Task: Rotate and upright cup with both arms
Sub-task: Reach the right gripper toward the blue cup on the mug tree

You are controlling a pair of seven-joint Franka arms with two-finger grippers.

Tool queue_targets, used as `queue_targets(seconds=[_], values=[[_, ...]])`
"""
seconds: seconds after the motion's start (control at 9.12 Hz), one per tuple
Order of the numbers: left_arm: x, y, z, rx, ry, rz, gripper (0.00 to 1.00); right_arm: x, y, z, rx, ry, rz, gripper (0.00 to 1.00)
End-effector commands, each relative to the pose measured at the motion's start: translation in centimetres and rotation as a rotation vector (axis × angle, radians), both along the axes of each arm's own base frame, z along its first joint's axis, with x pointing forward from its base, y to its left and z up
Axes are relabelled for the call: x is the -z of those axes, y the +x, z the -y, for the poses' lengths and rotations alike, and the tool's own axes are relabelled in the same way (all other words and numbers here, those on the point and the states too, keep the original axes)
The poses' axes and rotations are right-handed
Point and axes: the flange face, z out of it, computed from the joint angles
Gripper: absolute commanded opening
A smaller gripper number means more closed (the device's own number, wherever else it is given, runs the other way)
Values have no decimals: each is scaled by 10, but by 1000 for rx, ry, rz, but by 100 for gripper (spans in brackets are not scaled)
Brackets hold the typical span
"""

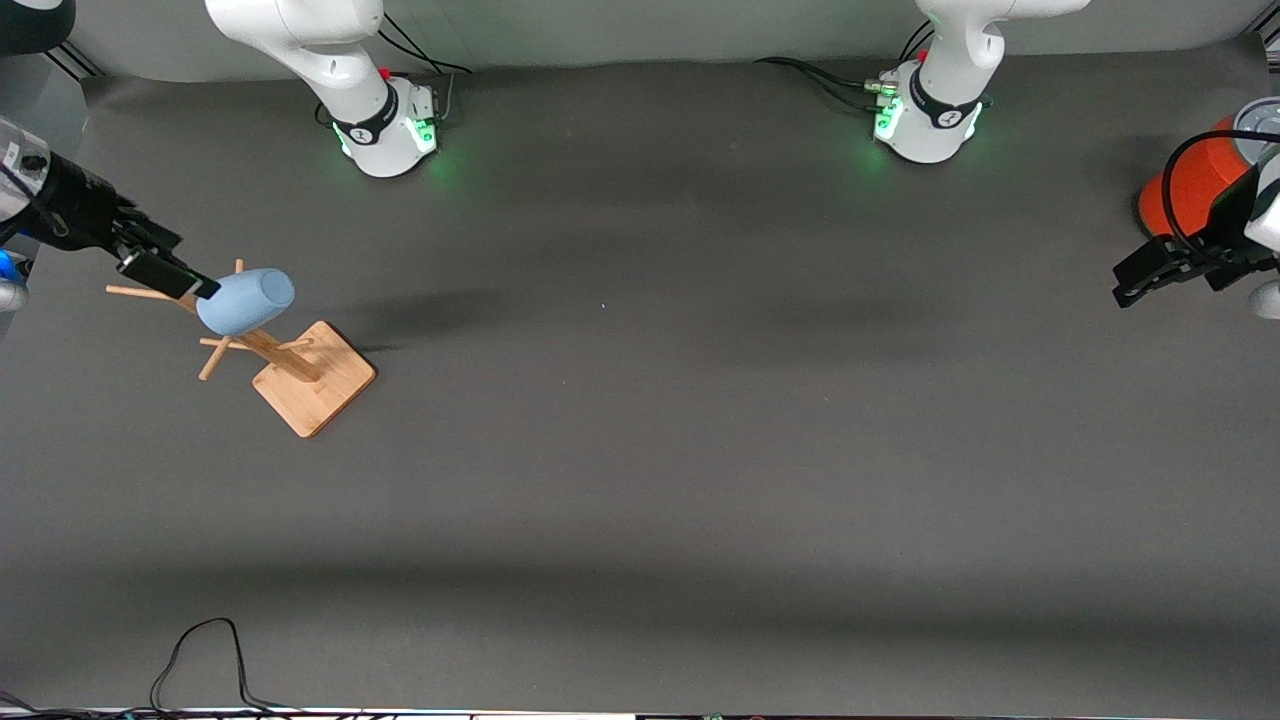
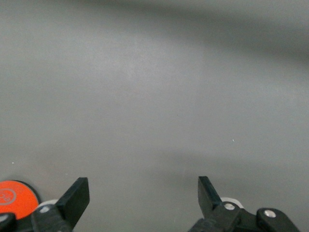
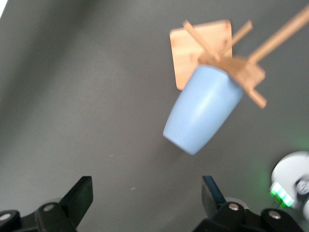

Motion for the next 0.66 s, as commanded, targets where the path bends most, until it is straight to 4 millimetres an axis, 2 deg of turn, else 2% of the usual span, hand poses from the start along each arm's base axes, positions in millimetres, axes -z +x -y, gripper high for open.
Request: queue_targets(seconds=[0.0, 0.11, 0.33, 0.55], values=[[-4, -7, 1, -12, -30, 30, 100, 24, -6, 15, 231, 63, -98, 100], [-4, -7, 0, -14, -30, 29, 100, 41, -12, 30, 303, 94, -131, 100], [-2, -7, 1, -12, -30, 26, 100, 64, -25, 86, 417, 138, -167, 100], [-1, -7, 0, -14, -30, 24, 100, 85, -32, 102, 457, 164, -168, 100]])
